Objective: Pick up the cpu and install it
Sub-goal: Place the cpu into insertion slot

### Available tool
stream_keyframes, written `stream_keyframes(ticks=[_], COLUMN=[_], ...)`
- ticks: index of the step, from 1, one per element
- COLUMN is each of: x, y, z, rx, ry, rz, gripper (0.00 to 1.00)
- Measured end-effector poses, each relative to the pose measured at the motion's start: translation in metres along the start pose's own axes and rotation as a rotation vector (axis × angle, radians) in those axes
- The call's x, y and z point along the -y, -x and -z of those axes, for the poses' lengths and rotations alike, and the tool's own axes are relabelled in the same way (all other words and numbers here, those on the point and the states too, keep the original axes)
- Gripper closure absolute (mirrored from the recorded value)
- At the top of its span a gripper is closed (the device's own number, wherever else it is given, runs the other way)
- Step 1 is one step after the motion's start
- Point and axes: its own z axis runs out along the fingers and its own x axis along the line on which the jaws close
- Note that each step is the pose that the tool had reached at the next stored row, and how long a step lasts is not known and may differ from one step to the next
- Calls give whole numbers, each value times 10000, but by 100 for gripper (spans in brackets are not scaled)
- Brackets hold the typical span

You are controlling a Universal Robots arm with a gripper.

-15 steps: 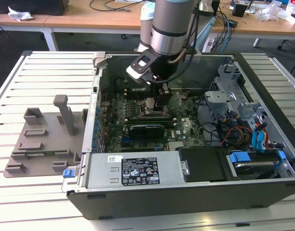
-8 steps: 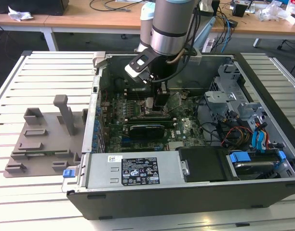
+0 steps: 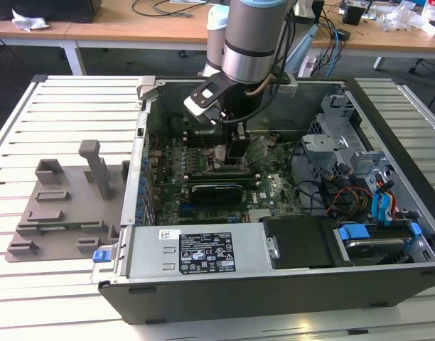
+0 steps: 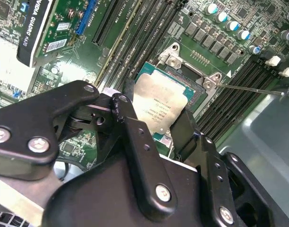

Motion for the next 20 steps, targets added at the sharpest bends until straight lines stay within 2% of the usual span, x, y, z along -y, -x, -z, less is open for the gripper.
stream_keyframes(ticks=[4, 13, 20], x=[-19, -27, -32], y=[-15, -124, -236], z=[-17, -41, -67], rx=[-1, 1, 1], ry=[0, 0, -1], rz=[0, 0, 0], gripper=[45, 45, 45])
